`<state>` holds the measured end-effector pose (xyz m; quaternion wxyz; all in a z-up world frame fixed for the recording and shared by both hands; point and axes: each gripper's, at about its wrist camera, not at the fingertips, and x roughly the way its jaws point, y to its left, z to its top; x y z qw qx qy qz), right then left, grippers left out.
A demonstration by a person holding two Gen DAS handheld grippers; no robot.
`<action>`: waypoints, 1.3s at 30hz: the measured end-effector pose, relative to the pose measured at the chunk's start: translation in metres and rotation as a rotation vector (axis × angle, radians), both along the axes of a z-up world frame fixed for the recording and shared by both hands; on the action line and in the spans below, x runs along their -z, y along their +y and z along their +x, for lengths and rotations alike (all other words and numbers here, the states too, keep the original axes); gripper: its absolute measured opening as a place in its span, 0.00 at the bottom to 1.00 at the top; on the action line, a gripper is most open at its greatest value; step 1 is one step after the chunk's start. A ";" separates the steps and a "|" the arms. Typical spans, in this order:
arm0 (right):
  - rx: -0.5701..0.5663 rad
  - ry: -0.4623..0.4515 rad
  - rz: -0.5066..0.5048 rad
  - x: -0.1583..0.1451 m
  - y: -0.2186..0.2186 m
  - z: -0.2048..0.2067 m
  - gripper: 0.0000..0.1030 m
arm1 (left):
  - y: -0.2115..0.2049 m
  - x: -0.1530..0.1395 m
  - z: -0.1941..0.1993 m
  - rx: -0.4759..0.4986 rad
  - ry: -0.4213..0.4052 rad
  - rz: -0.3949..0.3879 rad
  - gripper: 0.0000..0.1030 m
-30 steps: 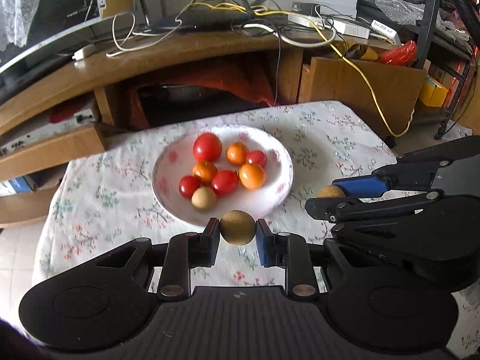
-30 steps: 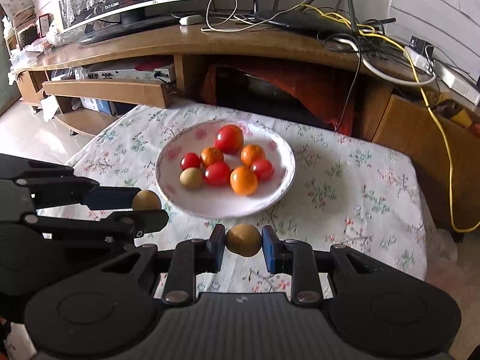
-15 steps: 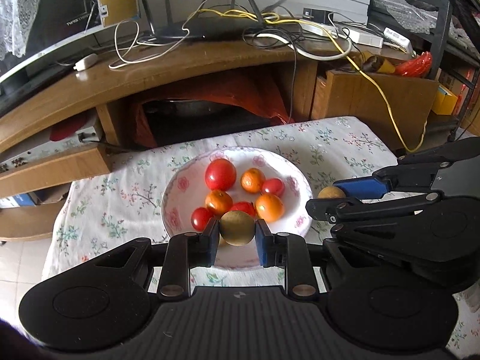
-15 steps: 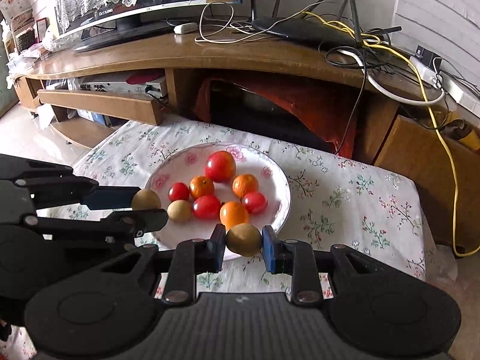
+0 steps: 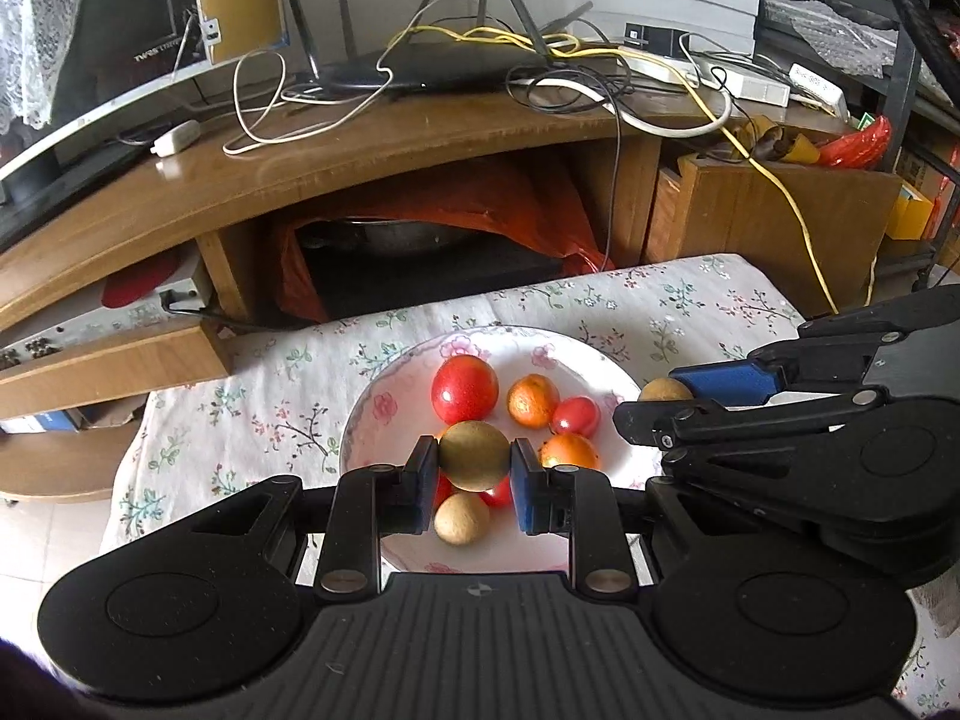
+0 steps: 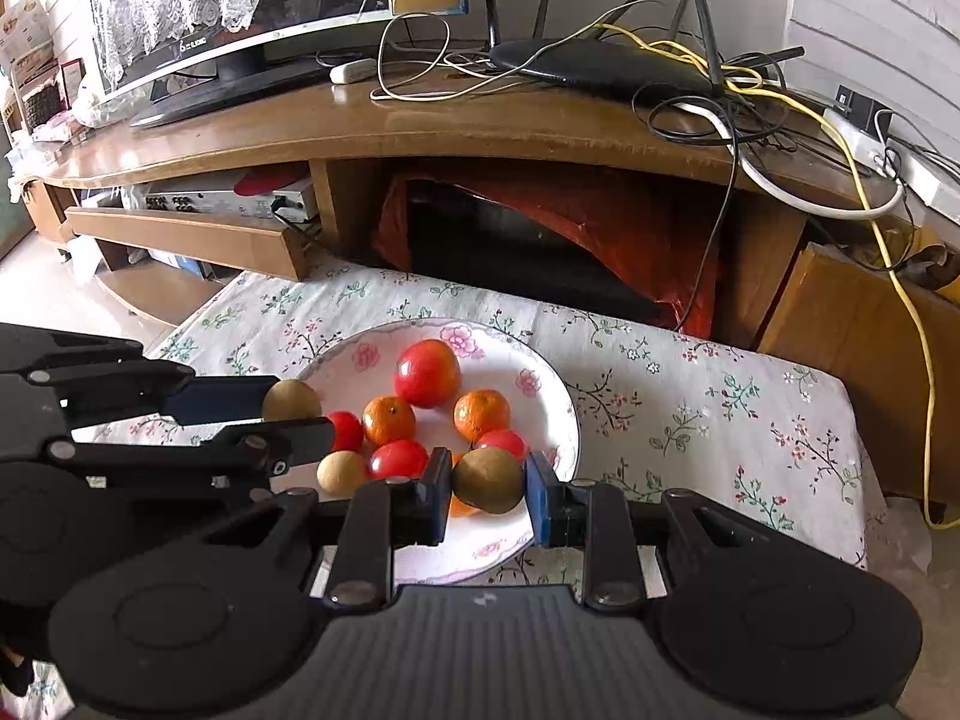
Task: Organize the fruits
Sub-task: 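Carry both brown fruits over the white bowl with both tools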
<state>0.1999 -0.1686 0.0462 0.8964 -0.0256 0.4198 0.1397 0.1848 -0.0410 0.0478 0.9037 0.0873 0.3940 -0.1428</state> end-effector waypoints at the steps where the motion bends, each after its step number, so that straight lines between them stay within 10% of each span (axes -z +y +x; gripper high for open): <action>1: 0.000 -0.001 0.000 0.000 0.000 0.001 0.19 | 0.000 0.000 0.001 -0.001 0.000 0.000 0.30; 39: 0.010 0.041 0.063 0.037 0.000 0.041 0.19 | -0.001 0.026 0.040 -0.044 0.038 0.034 0.30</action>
